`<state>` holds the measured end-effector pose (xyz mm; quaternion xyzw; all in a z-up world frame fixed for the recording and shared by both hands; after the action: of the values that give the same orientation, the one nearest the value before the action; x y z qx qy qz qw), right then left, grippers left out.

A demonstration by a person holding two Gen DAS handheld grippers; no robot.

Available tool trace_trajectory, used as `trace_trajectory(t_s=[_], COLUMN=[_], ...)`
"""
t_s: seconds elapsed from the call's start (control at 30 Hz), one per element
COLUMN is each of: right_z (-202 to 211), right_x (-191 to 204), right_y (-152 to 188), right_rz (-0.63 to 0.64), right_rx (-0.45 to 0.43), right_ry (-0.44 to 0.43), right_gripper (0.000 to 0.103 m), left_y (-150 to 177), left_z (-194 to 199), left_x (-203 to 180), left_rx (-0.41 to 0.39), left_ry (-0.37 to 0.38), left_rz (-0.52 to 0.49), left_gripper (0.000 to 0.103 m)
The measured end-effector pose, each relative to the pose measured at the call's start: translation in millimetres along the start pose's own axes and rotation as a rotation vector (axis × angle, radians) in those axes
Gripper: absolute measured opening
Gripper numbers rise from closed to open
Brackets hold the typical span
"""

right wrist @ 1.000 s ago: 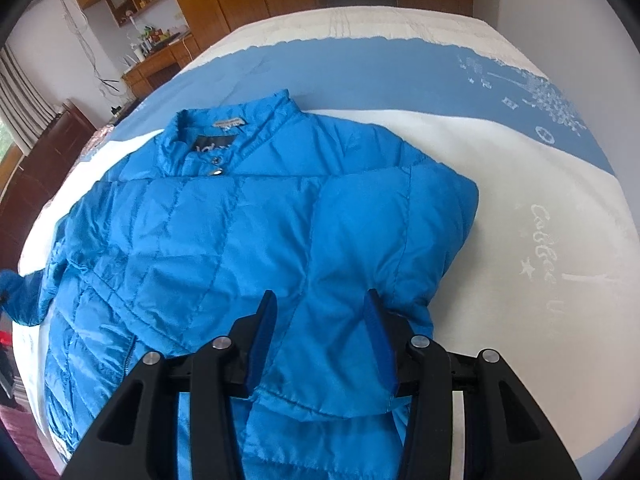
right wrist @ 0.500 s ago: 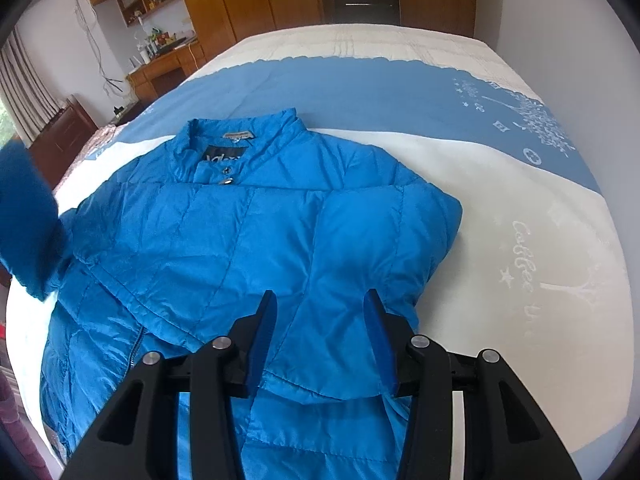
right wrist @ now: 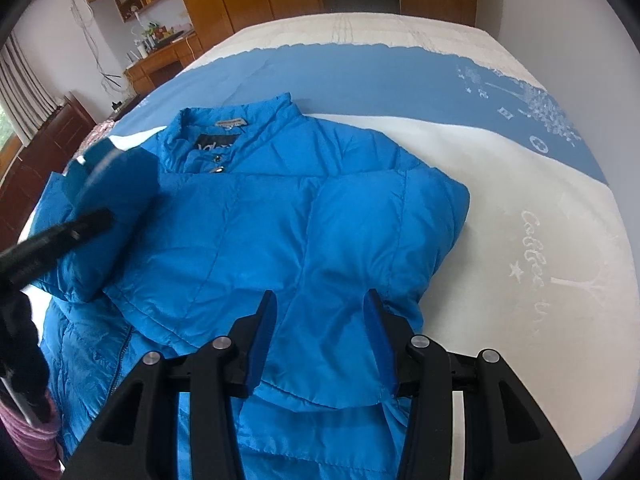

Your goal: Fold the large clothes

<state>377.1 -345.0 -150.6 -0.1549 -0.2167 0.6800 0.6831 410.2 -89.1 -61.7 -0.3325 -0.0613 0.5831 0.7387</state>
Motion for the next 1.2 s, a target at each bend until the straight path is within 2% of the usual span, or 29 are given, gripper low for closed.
trace_trajectory(t_s=[0.1, 0.13, 0.17, 0.27, 0.3, 0.33, 0.37, 0.43, 0.5, 0.57, 0.63, 0.77, 0.87, 0.93, 0.97, 1.0, 1.13, 1.2], right_z=[0.1, 0.4, 1.0, 3.7, 5.8, 8.1, 10.8, 13.7, 14.2, 9.9, -0.2, -28.7, -39.3, -42.7, -43.2, -42.7, -19.5, -0.2], right_x=[0.5, 0.9, 1.4, 2.7, 3.9, 5.3, 7.5, 12.8, 20.5, 28.2, 34.9, 40.4, 45.4, 49.2, 49.6, 50.0, 38.1, 27.1], right_y=[0.1, 0.1, 0.1, -0.4, -0.6, -1.0, -1.8, -3.4, -6.2, -10.3, -17.3, -27.0, -29.2, -29.9, -29.8, -29.9, -36.0, -39.6], right_rz=[0.003, 0.004, 0.004, -0.001, -0.003, -0.004, -0.004, -0.005, -0.014, -0.016, -0.019, -0.061, -0.059, -0.052, -0.052, -0.046, -0.072, -0.077], right_rx=[-0.002, -0.003, -0.004, -0.008, -0.009, -0.014, -0.019, -0.014, 0.008, 0.036, 0.057, 0.134, 0.144, 0.146, 0.144, 0.138, 0.082, 0.027], right_ry=[-0.005, -0.006, -0.010, -0.037, -0.050, -0.061, -0.075, -0.114, -0.190, -0.227, -0.208, -0.242, -0.266, -0.296, -0.294, -0.290, -0.327, -0.302], right_gripper=[0.045, 0.046, 0.046, 0.046, 0.046, 0.046, 0.046, 0.051, 0.054, 0.054, 0.054, 0.054, 0.052, 0.032, 0.027, 0.013, 0.009, 0.009], left_y=[8.5, 8.9, 11.3, 18.2, 20.6, 20.6, 21.5, 22.5, 24.4, 26.8, 32.1, 40.1, 38.2, 36.8, 37.1, 36.8, 33.7, 29.2], left_z=[5.2, 10.4, 17.2, 45.5, 55.7, 65.3, 69.3, 75.8, 73.2, 63.6, 47.7, 30.9, 27.4, 24.4, 23.7, 22.8, 41.4, 54.1], left_x=[-8.1, -8.4, -9.9, -7.3, -0.9, 7.7, 15.4, 39.9, 62.1, 77.4, 89.5, 97.9, 99.5, 98.3, 97.9, 97.9, 99.4, 101.3], left_rx=[0.031, 0.033, 0.026, -0.009, -0.027, -0.046, -0.058, -0.105, -0.112, -0.089, -0.059, -0.036, -0.033, -0.033, -0.033, -0.033, -0.065, -0.096], left_ry=[0.101, 0.129, 0.169, 0.253, 0.248, 0.209, 0.147, -0.044, -0.156, -0.148, -0.148, -0.145, -0.142, -0.139, -0.139, -0.140, -0.110, -0.101], left_rz=[-0.023, -0.025, -0.024, -0.029, -0.023, -0.022, -0.026, -0.031, -0.021, 0.014, 0.042, 0.049, 0.050, 0.054, 0.056, 0.058, 0.083, 0.096], left_gripper=[0.037, 0.052, 0.060, 0.063, 0.063, 0.063, 0.063, 0.063, 0.062, 0.062, 0.061, 0.061, 0.061, 0.061, 0.061, 0.061, 0.061, 0.061])
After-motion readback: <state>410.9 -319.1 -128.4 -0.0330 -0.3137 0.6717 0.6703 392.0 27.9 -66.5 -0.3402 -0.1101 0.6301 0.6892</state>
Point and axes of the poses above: each gripper's, at about its wrist camera, not at the fingertips, and z roughly against the way its jaws point, x to its left, y to its underside, the point moved 3 cm from there along -z, roughly the way its jaws point, and after that the axes turned 6 degrees about y, right-handed, at the moved point
